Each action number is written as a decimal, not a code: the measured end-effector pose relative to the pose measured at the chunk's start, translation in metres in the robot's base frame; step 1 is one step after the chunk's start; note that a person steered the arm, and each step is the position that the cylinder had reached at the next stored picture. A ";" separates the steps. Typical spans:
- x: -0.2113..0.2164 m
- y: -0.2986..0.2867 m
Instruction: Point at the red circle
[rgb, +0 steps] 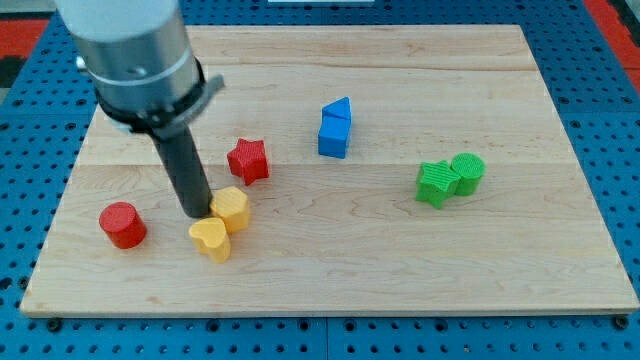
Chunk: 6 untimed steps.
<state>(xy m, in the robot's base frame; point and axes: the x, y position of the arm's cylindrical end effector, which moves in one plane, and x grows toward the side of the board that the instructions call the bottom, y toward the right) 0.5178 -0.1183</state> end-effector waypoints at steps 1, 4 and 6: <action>-0.004 0.013; 0.023 -0.061; 0.075 -0.094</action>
